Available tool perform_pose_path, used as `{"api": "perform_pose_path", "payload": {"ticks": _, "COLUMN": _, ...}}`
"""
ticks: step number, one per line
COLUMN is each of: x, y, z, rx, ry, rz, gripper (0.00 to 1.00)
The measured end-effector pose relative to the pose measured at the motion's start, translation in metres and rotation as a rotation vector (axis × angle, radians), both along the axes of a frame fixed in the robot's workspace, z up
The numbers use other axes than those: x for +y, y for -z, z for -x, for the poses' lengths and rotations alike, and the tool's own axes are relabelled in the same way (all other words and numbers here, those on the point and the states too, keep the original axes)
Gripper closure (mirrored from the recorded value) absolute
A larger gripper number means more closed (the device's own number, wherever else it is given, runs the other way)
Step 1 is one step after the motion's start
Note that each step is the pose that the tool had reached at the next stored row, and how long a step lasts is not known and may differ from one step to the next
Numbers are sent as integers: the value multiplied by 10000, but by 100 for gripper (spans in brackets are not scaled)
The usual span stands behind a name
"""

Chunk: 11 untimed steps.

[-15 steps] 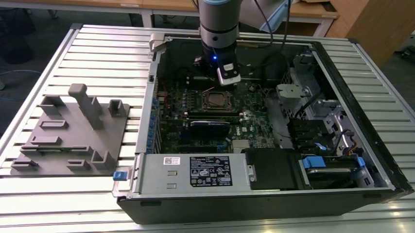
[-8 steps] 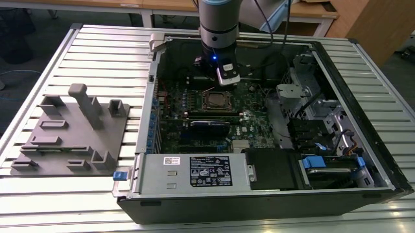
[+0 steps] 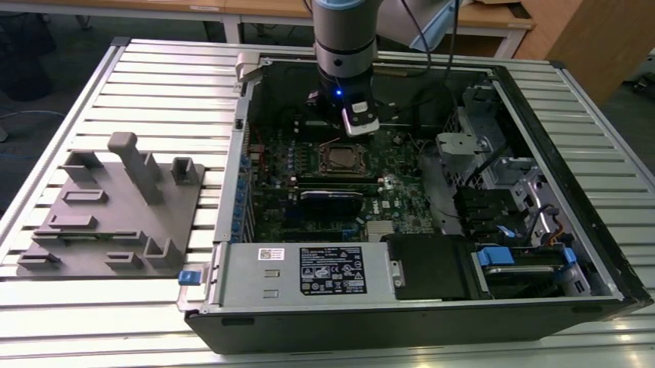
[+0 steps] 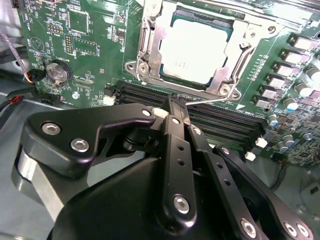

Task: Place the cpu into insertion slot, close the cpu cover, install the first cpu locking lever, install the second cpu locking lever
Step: 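Install the first cpu locking lever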

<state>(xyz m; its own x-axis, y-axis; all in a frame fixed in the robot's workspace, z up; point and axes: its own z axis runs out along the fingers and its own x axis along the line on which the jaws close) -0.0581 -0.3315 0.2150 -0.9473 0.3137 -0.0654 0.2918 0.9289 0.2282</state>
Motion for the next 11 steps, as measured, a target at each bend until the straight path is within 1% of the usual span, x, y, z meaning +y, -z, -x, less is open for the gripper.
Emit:
{"api": "perform_pose_path", "payload": {"ticks": 7, "x": 28, "y": 5, "z": 4, "rx": -1, "ry": 101, "rz": -1, "gripper": 90}}
{"api": "perform_pose_path", "payload": {"ticks": 11, "x": 30, "y": 16, "z": 4, "rx": 1, "ry": 405, "rz": 1, "gripper": 90}}
